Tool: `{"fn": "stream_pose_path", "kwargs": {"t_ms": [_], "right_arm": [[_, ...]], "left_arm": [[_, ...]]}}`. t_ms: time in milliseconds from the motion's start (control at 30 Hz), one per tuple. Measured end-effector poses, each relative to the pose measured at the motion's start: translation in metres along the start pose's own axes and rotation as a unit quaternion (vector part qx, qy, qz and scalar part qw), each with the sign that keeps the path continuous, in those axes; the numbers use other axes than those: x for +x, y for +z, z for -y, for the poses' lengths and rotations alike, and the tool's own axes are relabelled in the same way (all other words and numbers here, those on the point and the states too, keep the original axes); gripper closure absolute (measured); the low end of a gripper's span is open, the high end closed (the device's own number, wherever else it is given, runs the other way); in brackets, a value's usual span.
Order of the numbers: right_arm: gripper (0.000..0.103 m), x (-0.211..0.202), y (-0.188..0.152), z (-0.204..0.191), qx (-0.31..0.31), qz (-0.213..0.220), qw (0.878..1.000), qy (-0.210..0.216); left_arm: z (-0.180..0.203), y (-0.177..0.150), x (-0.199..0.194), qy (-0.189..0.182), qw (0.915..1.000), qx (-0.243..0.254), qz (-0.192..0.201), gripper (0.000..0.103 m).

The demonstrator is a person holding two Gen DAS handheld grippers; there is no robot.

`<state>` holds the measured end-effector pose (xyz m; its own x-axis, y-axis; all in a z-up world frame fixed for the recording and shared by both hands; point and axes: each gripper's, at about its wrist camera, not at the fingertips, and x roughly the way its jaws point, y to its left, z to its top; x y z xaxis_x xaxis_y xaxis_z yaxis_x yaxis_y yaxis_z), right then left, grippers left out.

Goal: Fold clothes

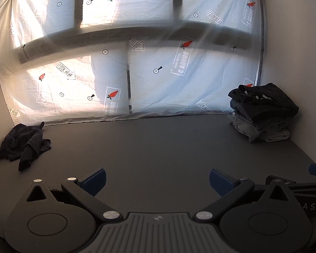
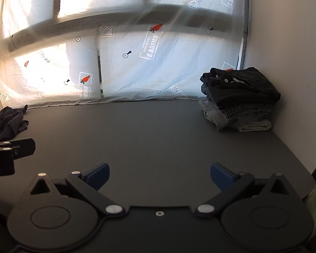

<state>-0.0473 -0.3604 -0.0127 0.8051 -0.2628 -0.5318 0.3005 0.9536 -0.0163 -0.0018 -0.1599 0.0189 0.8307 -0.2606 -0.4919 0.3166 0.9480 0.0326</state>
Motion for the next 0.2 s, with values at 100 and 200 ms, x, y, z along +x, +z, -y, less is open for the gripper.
{"fn": "stream_pose_path", "kwargs": {"t_ms": [100,200], "right_arm": [[0.0,-0.0028,-0.0016,0.0019,0.001,0.001,1.0,0.0],[0.0,-0.005,-0.0028,0.0036,0.003,0.002,1.0,0.001]], "left_arm": [[0.0019,-0.001,-0.0027,0.001,1.0,0.0,0.001,0.0],[0.0032,-0.0017,-0.0051,0.002,1.0,0.001,0.002,0.0]]}}
